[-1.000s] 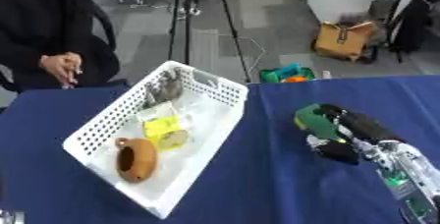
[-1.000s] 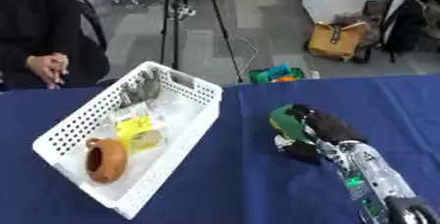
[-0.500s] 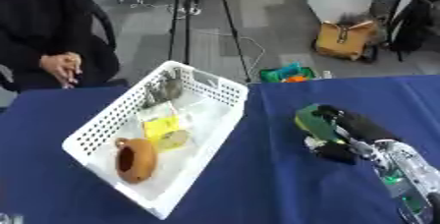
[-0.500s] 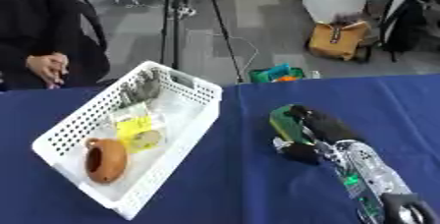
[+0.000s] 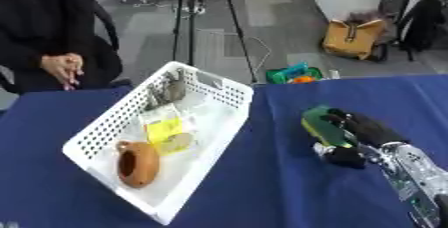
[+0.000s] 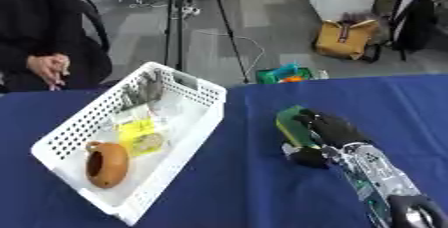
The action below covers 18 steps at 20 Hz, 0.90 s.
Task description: Pick up objects on the table and place them in the box.
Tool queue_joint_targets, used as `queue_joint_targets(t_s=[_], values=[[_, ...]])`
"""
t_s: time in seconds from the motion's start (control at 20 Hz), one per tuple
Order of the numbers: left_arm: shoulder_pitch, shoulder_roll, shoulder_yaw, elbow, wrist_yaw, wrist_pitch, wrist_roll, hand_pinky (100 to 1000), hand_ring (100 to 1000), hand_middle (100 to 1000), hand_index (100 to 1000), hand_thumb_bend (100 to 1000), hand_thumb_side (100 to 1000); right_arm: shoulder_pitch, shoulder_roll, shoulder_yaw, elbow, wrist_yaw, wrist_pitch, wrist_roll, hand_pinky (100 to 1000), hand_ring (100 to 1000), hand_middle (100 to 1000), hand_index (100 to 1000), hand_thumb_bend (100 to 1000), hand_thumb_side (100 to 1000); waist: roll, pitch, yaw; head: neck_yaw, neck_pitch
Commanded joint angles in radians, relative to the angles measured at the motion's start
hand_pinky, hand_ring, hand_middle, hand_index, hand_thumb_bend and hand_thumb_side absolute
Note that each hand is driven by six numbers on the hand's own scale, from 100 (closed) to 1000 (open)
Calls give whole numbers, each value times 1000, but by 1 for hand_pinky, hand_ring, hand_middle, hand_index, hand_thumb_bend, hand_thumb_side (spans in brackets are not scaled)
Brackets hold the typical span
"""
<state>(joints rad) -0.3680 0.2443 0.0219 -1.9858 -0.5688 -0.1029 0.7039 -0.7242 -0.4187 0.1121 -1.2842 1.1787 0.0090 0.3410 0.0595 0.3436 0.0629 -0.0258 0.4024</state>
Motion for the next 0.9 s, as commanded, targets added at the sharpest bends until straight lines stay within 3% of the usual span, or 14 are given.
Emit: queue_joint_targets(t_s=[0.05, 0.3, 0.9], values=[[-11, 9, -1, -14, 5, 1, 2, 756, 678, 812, 756, 100, 942, -23, -33, -5, 1, 19, -8, -5, 956, 983, 1000, 1000, 206, 940, -1, -15, 3, -6, -13], [-13, 9, -1, -14, 7, 2, 5, 755, 678, 811, 755, 100, 937, -24, -36, -7, 6, 1, -16, -7, 902, 937, 1000, 1000, 187, 940, 2, -11, 1, -7, -15], [-12, 11, -2, -14, 7, 3, 6, 756, 678, 810, 756, 100, 937, -20, -47, -10, -5, -20, -24, -7, 914, 951, 1000, 1000, 157, 978, 5, -11, -5, -17, -20]])
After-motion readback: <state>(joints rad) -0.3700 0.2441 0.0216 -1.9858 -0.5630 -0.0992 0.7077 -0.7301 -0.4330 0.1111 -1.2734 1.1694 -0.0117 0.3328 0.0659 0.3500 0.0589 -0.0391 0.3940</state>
